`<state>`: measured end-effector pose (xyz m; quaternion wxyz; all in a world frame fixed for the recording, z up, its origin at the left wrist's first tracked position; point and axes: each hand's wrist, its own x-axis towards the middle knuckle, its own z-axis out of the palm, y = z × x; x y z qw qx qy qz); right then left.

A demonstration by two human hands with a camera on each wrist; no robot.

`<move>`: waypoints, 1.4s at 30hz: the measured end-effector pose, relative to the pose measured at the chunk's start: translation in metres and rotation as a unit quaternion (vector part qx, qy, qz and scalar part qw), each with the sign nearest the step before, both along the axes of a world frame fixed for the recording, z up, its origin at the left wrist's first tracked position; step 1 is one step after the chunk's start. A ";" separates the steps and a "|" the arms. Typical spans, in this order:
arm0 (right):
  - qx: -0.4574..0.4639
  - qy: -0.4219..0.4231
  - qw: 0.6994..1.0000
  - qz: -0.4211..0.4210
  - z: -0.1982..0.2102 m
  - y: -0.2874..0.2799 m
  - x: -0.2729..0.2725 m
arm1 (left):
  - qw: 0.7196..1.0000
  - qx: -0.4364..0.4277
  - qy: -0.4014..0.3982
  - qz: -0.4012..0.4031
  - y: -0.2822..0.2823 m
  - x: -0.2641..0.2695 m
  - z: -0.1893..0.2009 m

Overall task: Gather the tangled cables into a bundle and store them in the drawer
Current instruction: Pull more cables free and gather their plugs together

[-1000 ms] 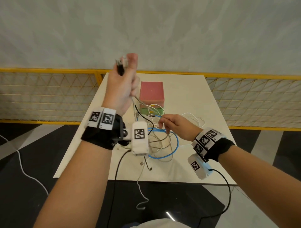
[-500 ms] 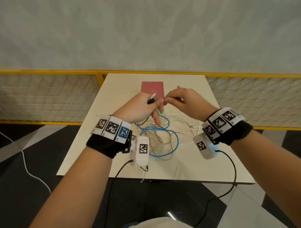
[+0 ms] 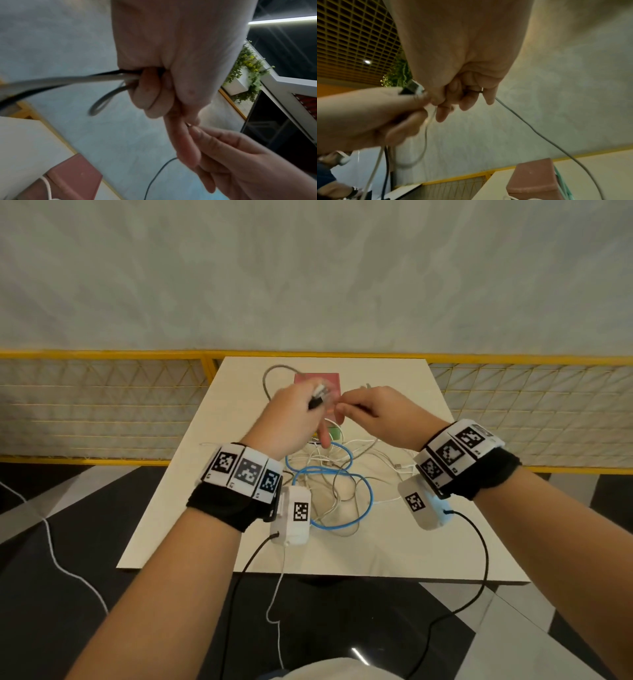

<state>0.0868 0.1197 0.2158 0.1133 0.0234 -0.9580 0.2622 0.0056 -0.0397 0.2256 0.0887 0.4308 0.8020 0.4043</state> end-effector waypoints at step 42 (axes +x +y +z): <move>-0.021 0.059 0.998 -0.019 0.006 0.010 -0.029 | 0.946 0.277 -0.093 0.141 -0.027 -0.014 0.020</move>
